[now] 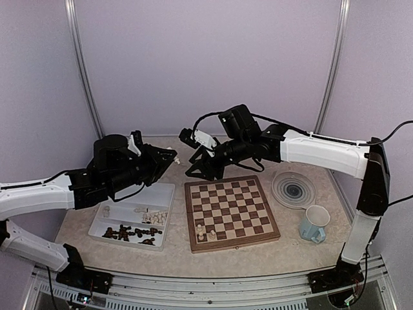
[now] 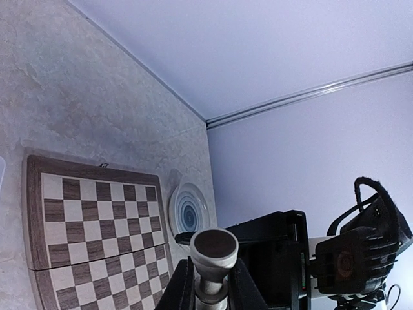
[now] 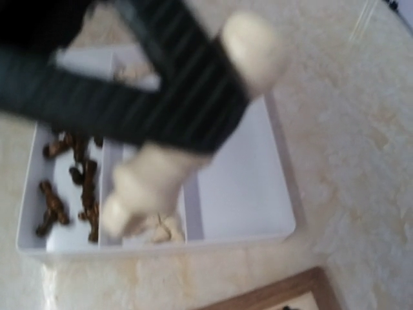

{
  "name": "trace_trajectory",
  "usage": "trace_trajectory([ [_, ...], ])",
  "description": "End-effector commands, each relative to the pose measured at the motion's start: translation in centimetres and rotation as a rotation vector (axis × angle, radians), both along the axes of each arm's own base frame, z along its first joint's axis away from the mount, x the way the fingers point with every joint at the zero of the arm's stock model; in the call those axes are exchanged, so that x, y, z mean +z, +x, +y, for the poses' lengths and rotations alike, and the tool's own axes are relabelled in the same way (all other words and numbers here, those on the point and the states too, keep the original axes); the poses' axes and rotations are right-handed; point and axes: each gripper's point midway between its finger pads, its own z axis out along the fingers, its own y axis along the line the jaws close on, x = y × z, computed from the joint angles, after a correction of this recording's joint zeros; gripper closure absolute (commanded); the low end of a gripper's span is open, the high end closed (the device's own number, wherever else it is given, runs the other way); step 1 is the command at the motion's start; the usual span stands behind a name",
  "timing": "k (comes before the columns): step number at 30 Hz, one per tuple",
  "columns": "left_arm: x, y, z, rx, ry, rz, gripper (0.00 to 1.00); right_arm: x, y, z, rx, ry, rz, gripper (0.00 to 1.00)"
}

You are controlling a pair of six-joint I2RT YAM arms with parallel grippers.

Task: Set up the chess pieces on the board
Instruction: Pass from the left arm to the right, then place the king on e1.

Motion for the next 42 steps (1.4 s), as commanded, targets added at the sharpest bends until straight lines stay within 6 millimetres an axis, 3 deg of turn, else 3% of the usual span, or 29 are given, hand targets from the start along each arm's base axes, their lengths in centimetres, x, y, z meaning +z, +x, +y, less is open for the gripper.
trace_trajectory([
  [1,1.3,0.2,0.0,0.043,-0.136,-0.004,0.97,2.3,0.2,1.8,-0.003,0.084,0.032,0.50],
  [13,1.4,-0.2,-0.2,0.030,-0.153,-0.010,0.97,3.0,-1.5,3.5,0.070,0.114,0.074,0.55],
  [24,1.0,-0.3,-1.4,-0.006,-0.145,-0.005,0.97,3.8,-0.8,3.7,0.021,0.135,0.090,0.63],
  [33,0.9,-0.3,-1.8,-0.017,-0.142,-0.006,0.95,3.4,-0.2,3.5,-0.024,0.123,0.090,0.89],
  [35,0.7,-0.3,-1.7,-0.014,-0.132,-0.005,0.86,3.2,-0.1,3.3,-0.030,0.116,0.087,0.96],
  [38,0.4,-0.2,-1.6,-0.006,-0.092,-0.006,0.63,3.1,-0.1,2.8,-0.031,0.102,0.070,1.00],
  [42,0.5,0.4,-0.1,0.058,0.033,-0.036,0.50,2.8,1.1,-0.2,-0.047,0.057,0.047,1.00],
])
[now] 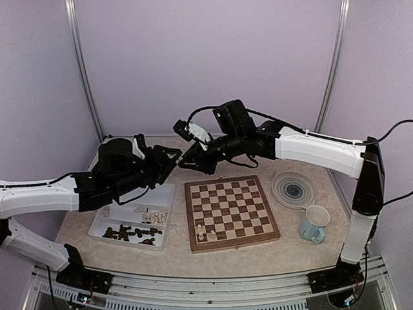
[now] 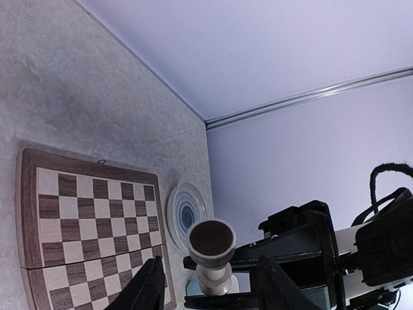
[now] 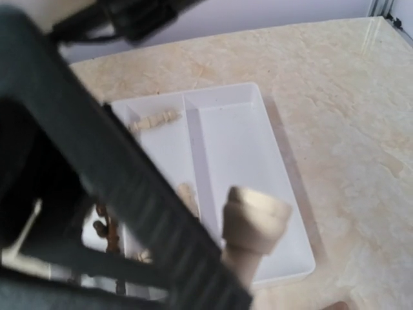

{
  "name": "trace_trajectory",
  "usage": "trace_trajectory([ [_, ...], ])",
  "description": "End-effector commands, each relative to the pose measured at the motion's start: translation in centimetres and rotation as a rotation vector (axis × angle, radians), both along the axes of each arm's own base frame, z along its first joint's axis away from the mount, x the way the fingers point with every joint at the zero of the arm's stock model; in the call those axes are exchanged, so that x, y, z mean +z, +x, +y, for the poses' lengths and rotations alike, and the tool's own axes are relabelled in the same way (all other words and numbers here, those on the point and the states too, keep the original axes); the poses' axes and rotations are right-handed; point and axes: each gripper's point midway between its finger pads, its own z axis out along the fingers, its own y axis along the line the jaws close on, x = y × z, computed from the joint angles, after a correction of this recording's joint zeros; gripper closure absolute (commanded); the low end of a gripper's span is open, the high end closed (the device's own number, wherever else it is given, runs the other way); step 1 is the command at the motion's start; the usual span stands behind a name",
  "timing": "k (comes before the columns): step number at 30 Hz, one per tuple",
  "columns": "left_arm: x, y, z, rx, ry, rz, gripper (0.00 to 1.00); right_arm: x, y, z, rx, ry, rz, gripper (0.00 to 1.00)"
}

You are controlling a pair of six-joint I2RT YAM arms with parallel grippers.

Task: Set up the chess pieces on the board
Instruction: Place the king on e1.

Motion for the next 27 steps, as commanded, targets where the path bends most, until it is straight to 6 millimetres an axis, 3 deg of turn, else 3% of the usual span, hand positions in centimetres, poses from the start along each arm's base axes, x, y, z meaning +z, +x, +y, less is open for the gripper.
trace_trajectory([
  [1,1.2,0.6,1.5,0.061,0.131,-0.055,0.48,-0.1,1.2,-3.7,-0.012,-0.052,-0.033,1.00],
  [6,2.4,1.0,4.7,0.128,0.230,-0.101,0.45,-1.7,1.2,-8.9,0.064,-0.229,-0.115,1.00],
  [7,1.9,1.1,5.4,0.139,0.257,-0.089,0.45,-2.3,0.8,-9.9,0.088,-0.285,-0.147,1.00],
  [12,2.2,1.9,9.0,0.199,0.270,-0.093,0.45,-6.4,-0.8,-15.2,0.246,-0.594,-0.290,1.00],
  [18,2.7,1.9,11.9,0.256,0.279,-0.103,0.45,-11.3,-2.8,-21.1,0.422,-0.976,-0.252,1.00],
  [21,2.6,1.8,12.7,0.271,0.298,-0.101,0.45,-12.5,-3.8,-22.3,0.481,-1.094,-0.234,1.00],
  [27,1.9,1.6,13.3,0.280,0.313,-0.092,0.45,-14.2,-6.6,-22.3,0.576,-1.206,-0.172,1.00],
])
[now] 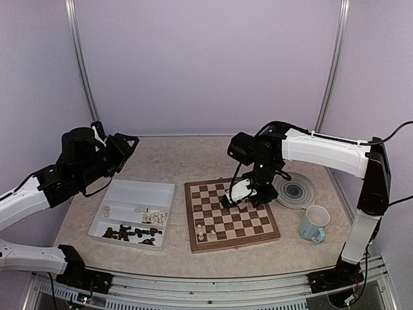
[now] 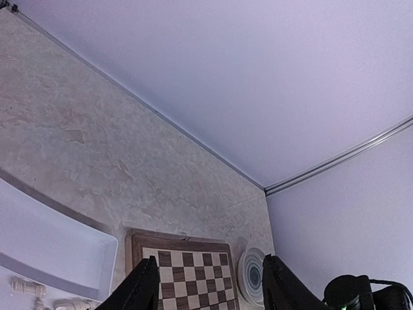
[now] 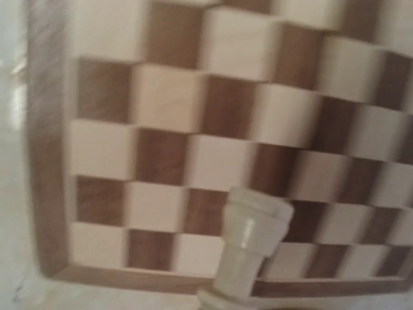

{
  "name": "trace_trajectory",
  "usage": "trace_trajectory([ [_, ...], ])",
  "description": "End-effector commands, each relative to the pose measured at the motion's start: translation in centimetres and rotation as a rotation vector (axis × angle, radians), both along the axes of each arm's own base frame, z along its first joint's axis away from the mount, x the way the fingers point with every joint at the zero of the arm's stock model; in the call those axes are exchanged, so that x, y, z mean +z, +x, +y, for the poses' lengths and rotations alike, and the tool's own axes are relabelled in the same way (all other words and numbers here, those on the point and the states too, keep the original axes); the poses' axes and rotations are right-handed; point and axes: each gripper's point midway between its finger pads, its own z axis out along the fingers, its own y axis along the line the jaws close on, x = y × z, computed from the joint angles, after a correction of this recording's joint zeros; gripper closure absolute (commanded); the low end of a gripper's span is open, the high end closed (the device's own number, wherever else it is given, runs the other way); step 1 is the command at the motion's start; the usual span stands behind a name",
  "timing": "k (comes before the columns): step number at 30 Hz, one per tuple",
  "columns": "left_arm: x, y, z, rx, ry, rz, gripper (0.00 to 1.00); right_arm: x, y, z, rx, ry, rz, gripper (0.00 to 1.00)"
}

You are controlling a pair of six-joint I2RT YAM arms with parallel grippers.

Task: Set up the chess pieces on the board
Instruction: Place the king on e1.

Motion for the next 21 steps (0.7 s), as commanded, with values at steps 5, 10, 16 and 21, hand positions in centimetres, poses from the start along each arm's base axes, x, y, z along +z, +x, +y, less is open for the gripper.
trace_trajectory([
  [5,-2.0,-0.4,1.0,0.013,0.048,0.028,0.45,-3.1,-4.3,-2.4,0.124,-0.282,0.075,1.00],
  [10,-2.6,-0.5,0.9,0.003,0.048,0.033,0.45,-4.6,-4.5,-2.2,0.123,-0.346,0.066,1.00],
  [16,-3.3,-0.5,0.9,-0.004,0.053,0.042,0.45,-5.6,-4.9,-1.8,0.131,-0.376,0.071,1.00],
  [21,-3.9,-0.6,1.0,-0.008,0.054,0.049,0.45,-6.4,-5.2,-1.9,0.132,-0.409,0.076,1.00],
])
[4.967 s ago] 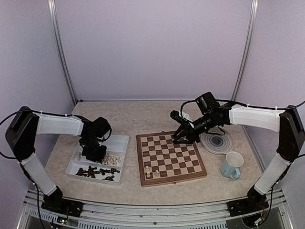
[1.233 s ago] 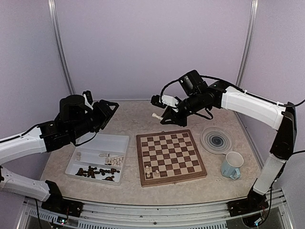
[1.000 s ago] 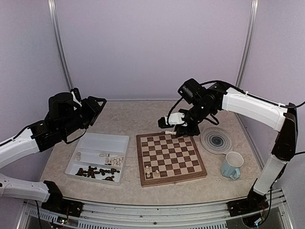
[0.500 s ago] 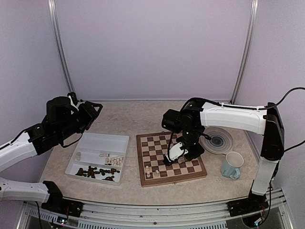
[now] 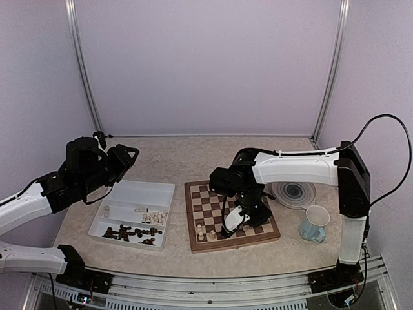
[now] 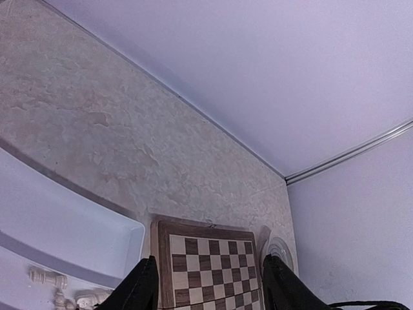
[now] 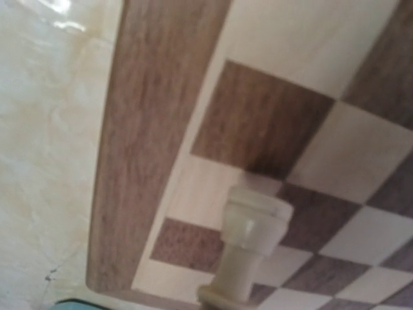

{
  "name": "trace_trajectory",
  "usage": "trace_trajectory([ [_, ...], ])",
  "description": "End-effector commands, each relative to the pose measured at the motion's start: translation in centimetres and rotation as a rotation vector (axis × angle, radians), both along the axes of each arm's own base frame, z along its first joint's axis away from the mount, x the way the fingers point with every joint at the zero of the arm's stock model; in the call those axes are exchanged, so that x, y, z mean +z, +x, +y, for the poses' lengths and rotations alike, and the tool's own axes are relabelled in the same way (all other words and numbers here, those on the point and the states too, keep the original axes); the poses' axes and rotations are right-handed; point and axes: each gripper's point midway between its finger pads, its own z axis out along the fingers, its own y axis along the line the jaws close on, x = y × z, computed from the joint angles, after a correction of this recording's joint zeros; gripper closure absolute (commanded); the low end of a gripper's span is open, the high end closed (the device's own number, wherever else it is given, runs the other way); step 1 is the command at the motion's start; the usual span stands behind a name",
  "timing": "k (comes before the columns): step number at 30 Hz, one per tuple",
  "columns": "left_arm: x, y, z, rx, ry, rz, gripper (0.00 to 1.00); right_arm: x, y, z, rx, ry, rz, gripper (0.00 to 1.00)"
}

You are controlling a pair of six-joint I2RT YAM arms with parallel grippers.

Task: Set up the chess pieces on the board
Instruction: Place the king on e1.

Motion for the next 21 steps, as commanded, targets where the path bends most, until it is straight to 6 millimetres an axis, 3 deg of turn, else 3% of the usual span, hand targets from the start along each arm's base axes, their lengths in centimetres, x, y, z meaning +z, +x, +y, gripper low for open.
trace_trajectory([
  [1,-0.2,-0.2,0.2,-0.012,0.002,-0.010,0.45,-0.6,-0.9,-0.6,0.010,-0.058,0.017,1.00],
  [3,-0.4,-0.3,0.2,-0.013,0.000,-0.008,0.44,-0.4,-0.9,-0.3,0.012,-0.048,0.014,0.99],
  [7,-0.6,-0.4,0.3,-0.014,-0.005,-0.008,0.44,-0.1,-1.0,0.4,0.008,-0.022,0.015,0.83],
  [13,-1.0,-0.4,0.0,-0.025,-0.018,-0.001,0.44,0.5,-1.2,1.0,0.002,0.013,0.020,0.71],
  [21,-1.4,-0.3,-0.4,-0.036,-0.030,0.008,0.44,0.7,-1.6,1.8,-0.017,0.061,0.037,0.69],
])
